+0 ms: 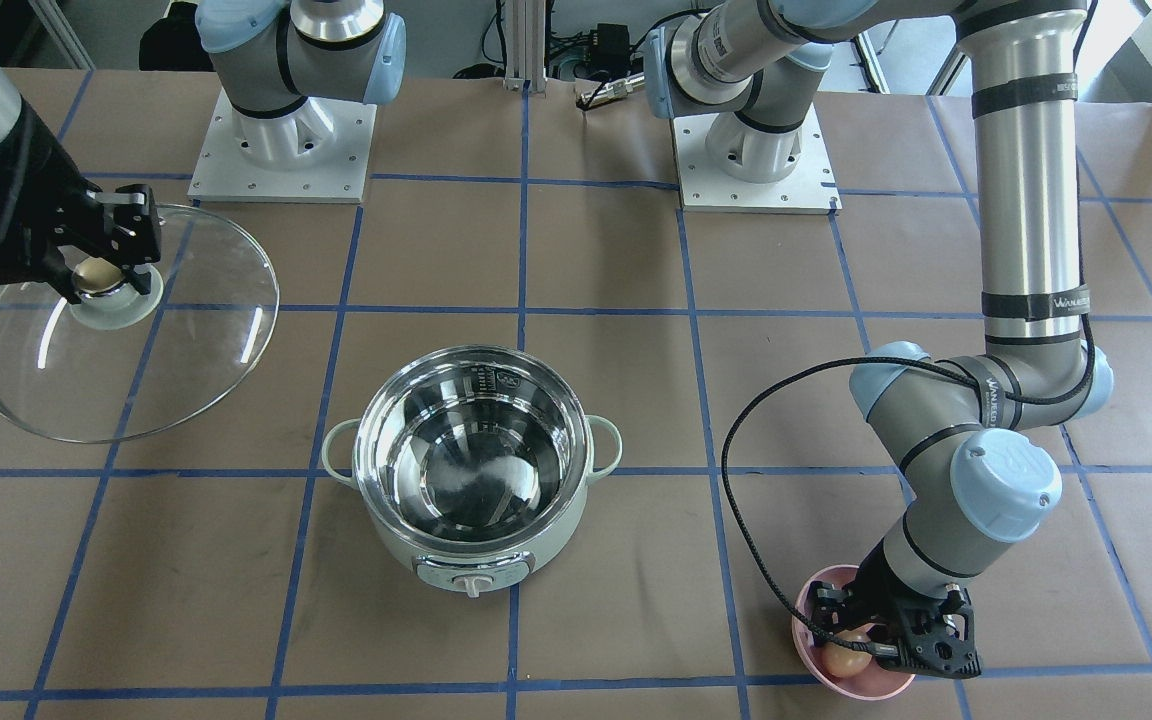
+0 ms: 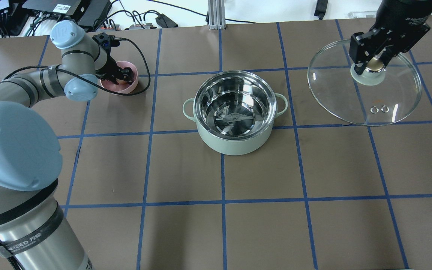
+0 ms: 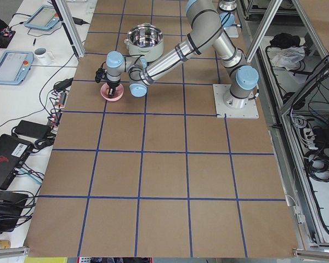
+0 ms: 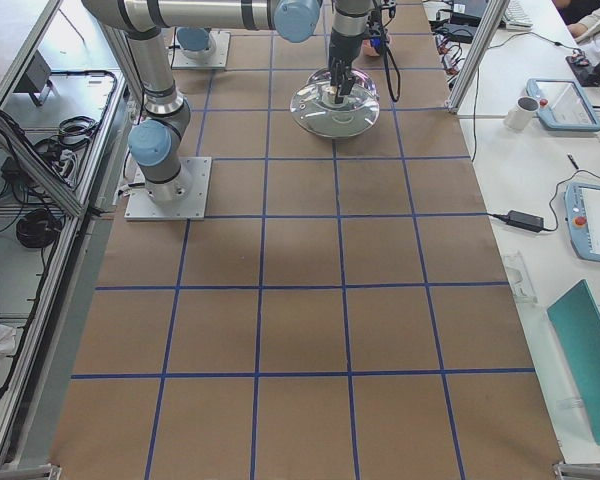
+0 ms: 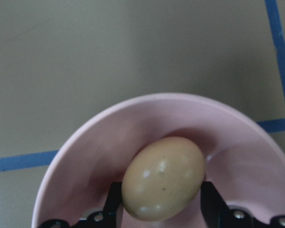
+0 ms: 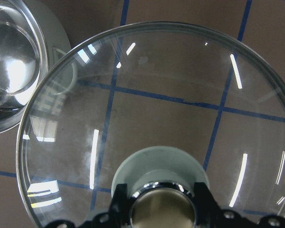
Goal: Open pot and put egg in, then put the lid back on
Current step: 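Hold the lid aside with the right gripper while the left gripper grips the egg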
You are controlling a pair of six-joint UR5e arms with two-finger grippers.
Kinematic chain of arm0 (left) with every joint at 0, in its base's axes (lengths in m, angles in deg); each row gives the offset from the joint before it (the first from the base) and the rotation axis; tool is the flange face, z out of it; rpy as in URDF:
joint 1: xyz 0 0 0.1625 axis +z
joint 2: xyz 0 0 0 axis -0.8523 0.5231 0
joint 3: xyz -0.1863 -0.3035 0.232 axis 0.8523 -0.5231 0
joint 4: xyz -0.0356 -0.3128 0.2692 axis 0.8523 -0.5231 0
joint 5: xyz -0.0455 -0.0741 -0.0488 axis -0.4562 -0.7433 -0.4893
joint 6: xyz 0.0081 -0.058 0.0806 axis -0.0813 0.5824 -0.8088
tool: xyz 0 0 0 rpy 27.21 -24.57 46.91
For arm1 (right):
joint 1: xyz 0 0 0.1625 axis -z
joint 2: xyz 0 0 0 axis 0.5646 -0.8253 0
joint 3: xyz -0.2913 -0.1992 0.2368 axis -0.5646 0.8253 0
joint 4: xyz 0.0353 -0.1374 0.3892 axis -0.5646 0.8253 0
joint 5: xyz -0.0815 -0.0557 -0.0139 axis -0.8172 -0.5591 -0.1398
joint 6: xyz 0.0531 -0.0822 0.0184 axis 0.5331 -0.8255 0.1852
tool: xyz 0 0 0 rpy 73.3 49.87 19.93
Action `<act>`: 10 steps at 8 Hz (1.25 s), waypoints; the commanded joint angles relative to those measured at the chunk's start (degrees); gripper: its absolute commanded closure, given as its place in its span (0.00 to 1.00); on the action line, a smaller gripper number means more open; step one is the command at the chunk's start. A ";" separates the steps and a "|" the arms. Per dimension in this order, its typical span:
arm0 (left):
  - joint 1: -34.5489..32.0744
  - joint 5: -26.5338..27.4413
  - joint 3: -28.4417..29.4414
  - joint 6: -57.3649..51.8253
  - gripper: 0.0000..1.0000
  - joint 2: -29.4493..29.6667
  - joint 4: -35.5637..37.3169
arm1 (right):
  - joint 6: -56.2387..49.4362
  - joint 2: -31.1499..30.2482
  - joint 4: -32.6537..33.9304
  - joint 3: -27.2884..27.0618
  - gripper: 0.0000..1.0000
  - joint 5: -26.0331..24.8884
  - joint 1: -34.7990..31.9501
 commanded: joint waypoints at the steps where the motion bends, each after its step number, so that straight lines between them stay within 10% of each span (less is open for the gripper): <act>1: 0.00 0.08 0.06 -0.12 0.46 -0.03 -0.08 | -0.92 -1.18 -0.62 -0.42 1.00 -0.44 0.82; 7: 0.00 -0.18 0.15 -0.21 0.14 -0.12 0.53 | -2.51 -1.80 -1.06 -0.42 1.00 -0.53 0.82; 10: 0.00 0.17 0.15 -0.56 0.15 -0.03 0.71 | -2.59 -1.62 -0.88 -0.51 1.00 -0.62 0.91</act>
